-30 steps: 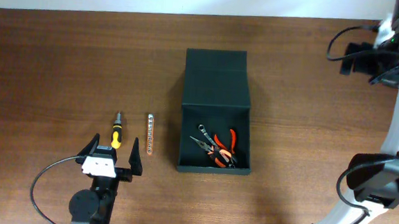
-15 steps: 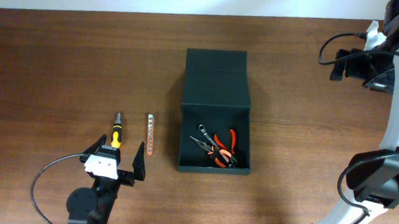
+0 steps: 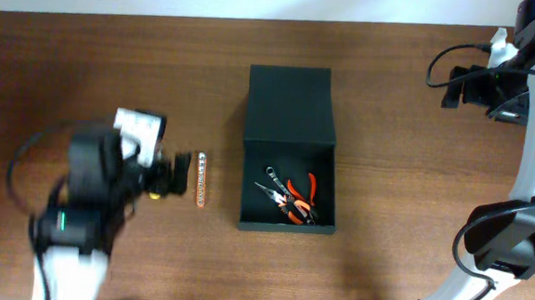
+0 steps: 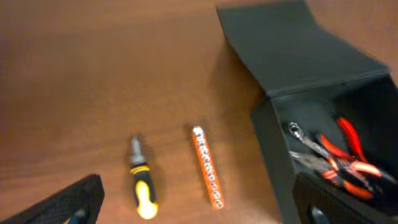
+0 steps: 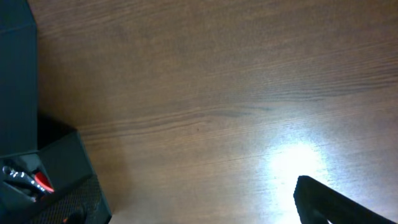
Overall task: Pack container
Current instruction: 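Move the left gripper over the orange socket rail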
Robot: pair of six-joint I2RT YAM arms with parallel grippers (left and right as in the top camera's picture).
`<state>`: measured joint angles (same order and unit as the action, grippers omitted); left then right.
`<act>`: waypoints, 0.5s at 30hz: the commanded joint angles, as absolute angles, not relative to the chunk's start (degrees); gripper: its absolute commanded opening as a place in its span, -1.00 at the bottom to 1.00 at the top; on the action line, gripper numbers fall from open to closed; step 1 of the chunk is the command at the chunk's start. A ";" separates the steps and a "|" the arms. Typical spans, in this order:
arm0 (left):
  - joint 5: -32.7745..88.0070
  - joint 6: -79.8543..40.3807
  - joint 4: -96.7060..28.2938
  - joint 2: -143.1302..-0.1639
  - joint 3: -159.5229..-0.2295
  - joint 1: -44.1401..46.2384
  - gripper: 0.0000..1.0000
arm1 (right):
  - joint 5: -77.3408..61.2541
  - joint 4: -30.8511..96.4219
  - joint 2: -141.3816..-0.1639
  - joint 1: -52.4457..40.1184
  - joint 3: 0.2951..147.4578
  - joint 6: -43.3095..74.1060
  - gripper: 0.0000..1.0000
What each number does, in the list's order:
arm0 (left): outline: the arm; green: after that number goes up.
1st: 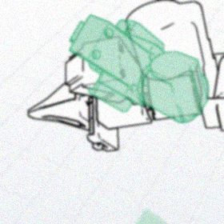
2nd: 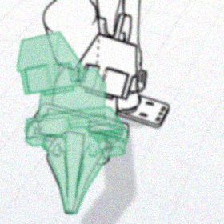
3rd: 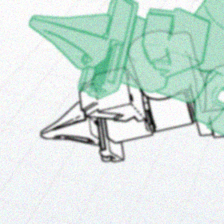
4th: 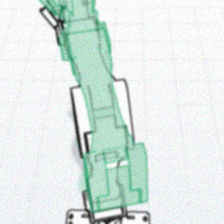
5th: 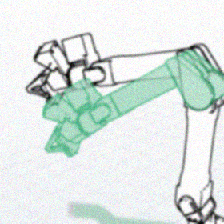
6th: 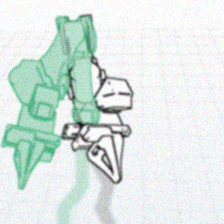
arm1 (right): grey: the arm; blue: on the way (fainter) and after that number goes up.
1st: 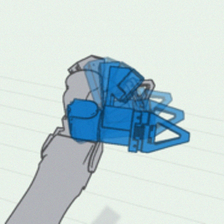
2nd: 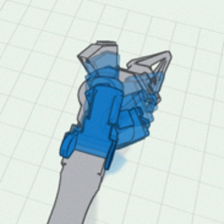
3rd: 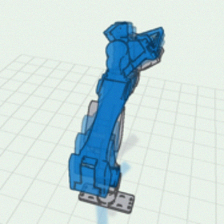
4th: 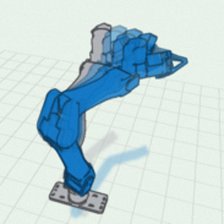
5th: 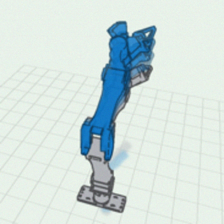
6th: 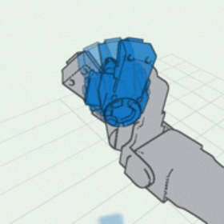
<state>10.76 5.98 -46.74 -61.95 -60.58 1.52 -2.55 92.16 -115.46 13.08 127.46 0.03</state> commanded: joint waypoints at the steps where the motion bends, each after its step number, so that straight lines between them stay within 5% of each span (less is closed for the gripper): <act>1: 16.71 7.18 -49.45 -73.36 -67.92 1.43 0.99 | -3.03 92.07 -115.13 13.06 127.37 0.01 0.98; 7: 18.83 6.09 -51.81 -84.53 -69.19 1.89 0.99 | -3.03 92.07 -115.13 13.06 127.37 0.01 0.97; 15: 5.74 -8.34 -55.59 -87.42 -69.17 6.15 0.99 | -3.03 92.07 -115.13 13.06 127.37 0.01 0.98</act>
